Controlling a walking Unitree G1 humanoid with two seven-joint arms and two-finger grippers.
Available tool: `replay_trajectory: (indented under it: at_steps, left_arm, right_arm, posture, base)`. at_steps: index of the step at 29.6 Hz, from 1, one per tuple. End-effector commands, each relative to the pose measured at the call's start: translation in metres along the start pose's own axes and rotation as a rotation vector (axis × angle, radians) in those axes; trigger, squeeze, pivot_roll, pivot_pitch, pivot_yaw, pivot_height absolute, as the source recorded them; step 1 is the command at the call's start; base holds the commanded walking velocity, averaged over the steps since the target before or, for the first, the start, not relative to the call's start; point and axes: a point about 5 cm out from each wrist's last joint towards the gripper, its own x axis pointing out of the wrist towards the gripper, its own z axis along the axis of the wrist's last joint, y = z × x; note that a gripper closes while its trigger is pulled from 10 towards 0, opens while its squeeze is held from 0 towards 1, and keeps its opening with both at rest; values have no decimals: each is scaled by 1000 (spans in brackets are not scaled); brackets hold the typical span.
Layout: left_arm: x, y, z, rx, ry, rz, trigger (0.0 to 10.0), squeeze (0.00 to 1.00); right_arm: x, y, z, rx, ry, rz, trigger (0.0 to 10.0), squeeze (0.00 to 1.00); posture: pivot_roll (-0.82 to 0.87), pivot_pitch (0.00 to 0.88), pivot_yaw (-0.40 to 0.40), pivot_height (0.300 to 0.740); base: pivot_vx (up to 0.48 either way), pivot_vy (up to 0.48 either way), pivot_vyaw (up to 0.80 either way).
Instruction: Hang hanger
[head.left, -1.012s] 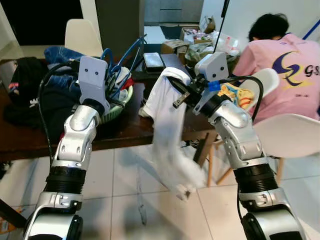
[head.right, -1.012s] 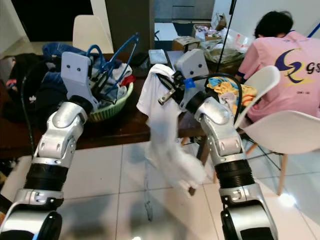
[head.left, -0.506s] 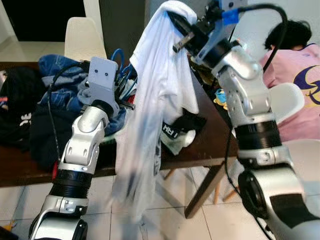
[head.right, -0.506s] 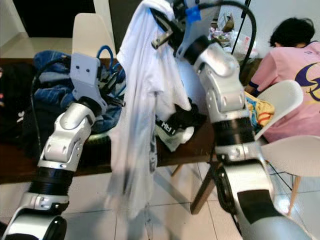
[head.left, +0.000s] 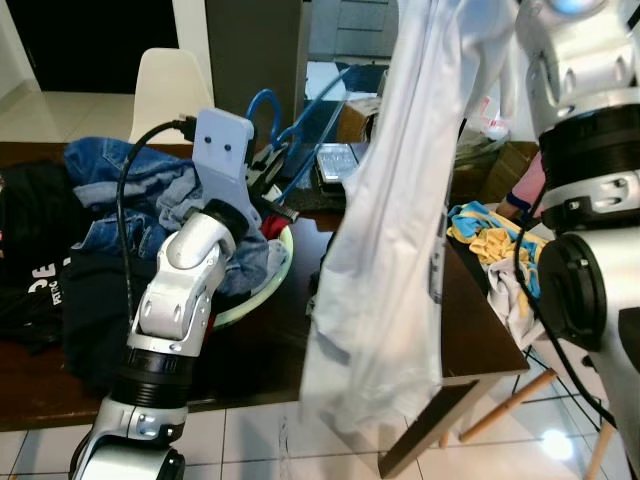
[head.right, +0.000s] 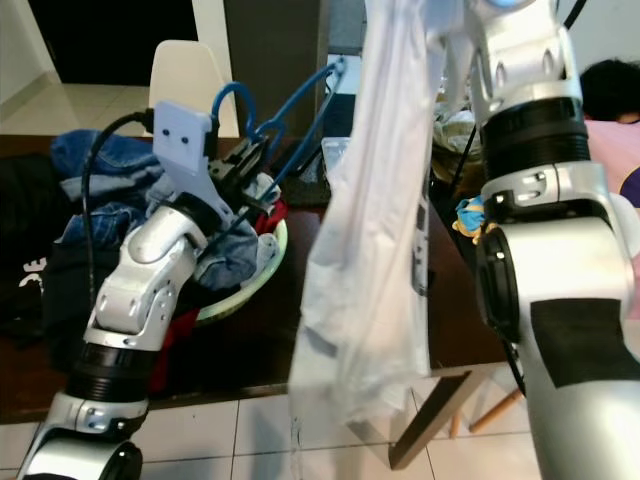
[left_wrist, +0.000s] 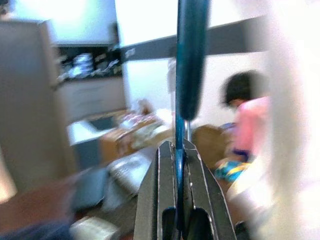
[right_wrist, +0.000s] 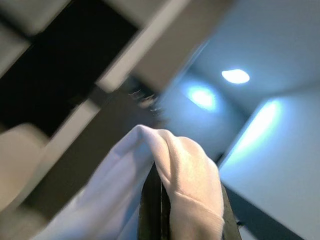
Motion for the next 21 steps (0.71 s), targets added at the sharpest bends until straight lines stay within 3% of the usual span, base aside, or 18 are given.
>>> replay_trajectory:
  at_steps: [1,2,4,5,8,12,15,16,18,19,21]
  left_arm:
    - [0,-6,10,-27,-51,-52,10000,0]
    - [0,-6,10,-27,-51,-52,10000,0]
    - [-3,-9,23,-69,-103,-136,10000,0]
    - [-3,-9,23,-69,-103,-136,10000,0]
    - [-8,-9,41,-112,-162,-238,10000,0]
    - [-10,-2,50,-128,-194,-242,10000,0]
    - [-15,15,65,-93,-218,-257,10000,0]
    - [-15,15,65,-93,-218,-257,10000,0]
    - [-33,14,63,26,-100,-451,10000,0]
    - [-33,14,63,26,-100,-451,10000,0]
    - [-54,11,54,142,70,-649,10000,0]
  right_arm:
    - [-3,16,-11,-41,51,136,10000,0]
    - [-3,16,-11,-41,51,136,10000,0]
    - [-23,47,-33,-30,119,382,10000,0]
    - [-23,47,-33,-30,119,382,10000,0]
    - [-57,70,-63,2,235,597,10000,0]
    - [-71,70,-82,-3,325,610,10000,0]
    - [-95,70,-106,-2,469,636,10000,0]
    - [-95,70,-106,-2,469,636,10000,0]
    - [-104,65,-118,22,541,575,10000,0]
    - [-104,65,-118,22,541,575,10000,0]
    - [-106,58,-124,30,578,494,10000,0]
  posture:
    - [66,42,-64,740]
    - [66,42,-64,740]
    - [64,51,-58,740]
    - [64,51,-58,740]
    - [60,62,-50,740]
    - [56,64,-45,740]
    - [53,69,-41,740]
    - [53,69,-41,740]
    - [54,71,-39,740]
    - [54,71,-39,740]
    - [57,73,-36,740]
  base:
    - [0,0,0]
    - [0,0,0]
    - [0,0,0]
    - [0,0,0]
    - [0,0,0]
    - [0,0,0]
    - [0,0,0]
    - [0,0,0]
    - [0,0,0]
    - [0,0,0]
    - [0,0,0]
